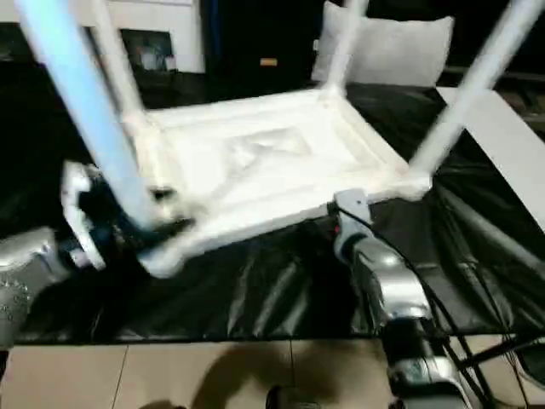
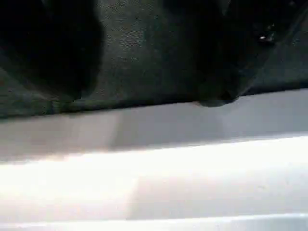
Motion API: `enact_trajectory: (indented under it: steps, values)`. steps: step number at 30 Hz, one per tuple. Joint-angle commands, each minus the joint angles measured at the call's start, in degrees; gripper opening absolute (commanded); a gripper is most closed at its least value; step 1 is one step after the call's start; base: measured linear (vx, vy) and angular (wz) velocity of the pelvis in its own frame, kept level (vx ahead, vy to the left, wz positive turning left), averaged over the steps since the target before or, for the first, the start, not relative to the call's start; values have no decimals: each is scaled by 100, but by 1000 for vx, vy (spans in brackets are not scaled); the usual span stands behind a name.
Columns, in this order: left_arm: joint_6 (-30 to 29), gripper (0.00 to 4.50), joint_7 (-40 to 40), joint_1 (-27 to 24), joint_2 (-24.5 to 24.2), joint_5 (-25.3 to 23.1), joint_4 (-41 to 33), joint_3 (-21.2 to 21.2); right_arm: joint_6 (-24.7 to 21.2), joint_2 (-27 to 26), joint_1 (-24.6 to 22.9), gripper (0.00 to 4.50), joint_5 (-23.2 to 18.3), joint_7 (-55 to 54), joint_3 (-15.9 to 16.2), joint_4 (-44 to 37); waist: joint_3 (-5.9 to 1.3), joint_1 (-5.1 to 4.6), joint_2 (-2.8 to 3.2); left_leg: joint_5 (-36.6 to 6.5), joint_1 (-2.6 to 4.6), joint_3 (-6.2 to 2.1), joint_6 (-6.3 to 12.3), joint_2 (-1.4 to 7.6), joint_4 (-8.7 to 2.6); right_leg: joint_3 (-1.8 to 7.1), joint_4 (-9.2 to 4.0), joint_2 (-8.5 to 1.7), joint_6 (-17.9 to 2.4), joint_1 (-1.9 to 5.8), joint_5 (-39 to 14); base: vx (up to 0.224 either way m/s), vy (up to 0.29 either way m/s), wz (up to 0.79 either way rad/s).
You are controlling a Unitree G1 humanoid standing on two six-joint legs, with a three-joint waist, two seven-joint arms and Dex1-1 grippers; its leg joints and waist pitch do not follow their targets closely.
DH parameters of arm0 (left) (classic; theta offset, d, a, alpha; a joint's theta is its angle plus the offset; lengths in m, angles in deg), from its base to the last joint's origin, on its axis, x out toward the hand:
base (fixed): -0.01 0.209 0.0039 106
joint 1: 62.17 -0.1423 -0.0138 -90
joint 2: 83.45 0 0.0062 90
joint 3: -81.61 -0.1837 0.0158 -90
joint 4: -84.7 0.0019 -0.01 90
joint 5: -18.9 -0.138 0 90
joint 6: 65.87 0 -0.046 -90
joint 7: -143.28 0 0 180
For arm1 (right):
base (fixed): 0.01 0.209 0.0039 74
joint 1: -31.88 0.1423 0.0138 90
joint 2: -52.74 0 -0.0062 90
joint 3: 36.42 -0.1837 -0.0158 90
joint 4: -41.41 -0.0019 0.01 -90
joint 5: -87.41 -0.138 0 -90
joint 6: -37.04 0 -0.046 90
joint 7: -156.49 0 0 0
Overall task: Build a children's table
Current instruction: Rotate table base
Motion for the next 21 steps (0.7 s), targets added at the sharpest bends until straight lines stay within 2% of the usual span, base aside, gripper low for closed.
enact_trajectory:
  steps: [1,2,6,7,9,10,11,15,18,19,21]
  values:
    - [-284,446,195,-62,-18,234,-305,-301,244,-41,217,450,7,46,-30,101,-398,17,13,138,-67,30,364,230,-435,281,-286,-398,-1545,470,-530,0,0,0]
    - [-298,446,257,-65,9,201,-424,-540,340,-90,353,450,4,142,14,233,-404,-1,-19,103,-79,28,359,227,-432,287,-291,-403,-1510,482,-621,0,0,0]
    - [-313,446,240,36,205,83,-555,-925,521,-132,544,450,50,267,119,462,-391,-25,-16,68,-87,36,364,221,-421,294,-313,-393,-1385,472,-845,0,0,0]
    - [-363,446,195,131,378,100,-590,-1078,599,-146,617,450,83,289,132,580,-381,-38,-40,62,-98,40,361,216,-423,292,-321,-386,-1360,469,-888,0,0,0]
    - [-417,446,160,192,487,148,-629,-1180,648,-160,649,450,100,307,136,641,-380,-41,-31,20,-88,42,339,217,-420,289,-327,-382,-1328,461,-973,0,0,0]
    - [-509,446,76,354,747,230,-657,-1388,724,-173,681,450,139,394,182,707,-384,-50,-37,39,-102,42,331,214,-414,291,-324,-376,-1281,471,-952,0,0,0]
    - [-527,446,63,390,802,251,-660,-1433,740,-177,687,450,149,413,192,723,-393,-46,-37,109,-91,41,358,214,-407,289,-312,-375,-1306,464,-832,0,0,0]
    - [-505,446,-58,597,1176,258,-573,-1730,852,-217,709,450,224,541,253,824,-404,-60,-40,280,-130,35,477,205,-387,289,-286,-381,-1404,502,-521,0,0,0]
    - [-459,446,-75,658,1314,216,-525,-1835,849,-234,711,450,233,549,270,803,-402,-82,-41,269,-130,40,544,205,-380,285,-301,-366,-1426,502,-499,0,0,0]
    - [-406,446,-109,712,1413,141,-461,-1888,864,-240,724,450,243,548,270,822,-397,-82,-45,201,-109,50,553,209,-379,282,-320,-352,-1421,484,-590,0,0,0]
    - [-298,446,-205,800,1558,0,-342,-1927,895,-244,746,450,263,536,261,861,-393,-80,-29,183,-110,45,544,214,-384,279,-317,-357,-1425,486,-616,0,0,0]
